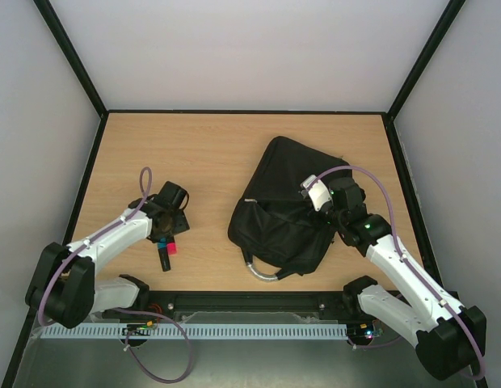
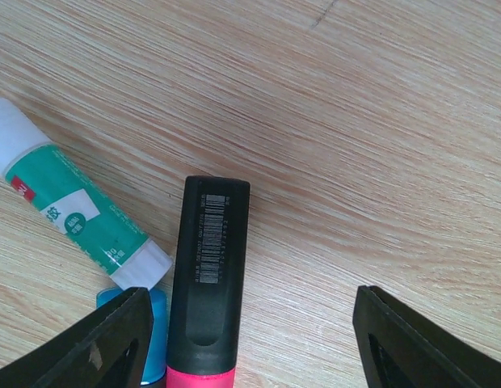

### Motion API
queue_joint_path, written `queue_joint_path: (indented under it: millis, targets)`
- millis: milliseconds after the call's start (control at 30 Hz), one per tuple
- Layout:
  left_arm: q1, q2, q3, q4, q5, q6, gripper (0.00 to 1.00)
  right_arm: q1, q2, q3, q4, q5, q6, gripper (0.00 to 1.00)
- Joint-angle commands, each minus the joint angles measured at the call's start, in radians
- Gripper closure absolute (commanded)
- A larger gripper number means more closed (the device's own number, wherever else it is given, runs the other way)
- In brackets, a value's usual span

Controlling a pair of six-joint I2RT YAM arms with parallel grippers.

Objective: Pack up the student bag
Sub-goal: Pick up the stationery from the center of the board.

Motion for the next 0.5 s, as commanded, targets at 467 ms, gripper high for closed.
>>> queue_joint_path:
  millis: [467]
  targets:
    - [0.008, 0.041, -0.046, 0.033, 0.058, -0.011, 0.3, 0.011, -0.025, 0.002, 0.023, -0.05, -0.003, 0.99]
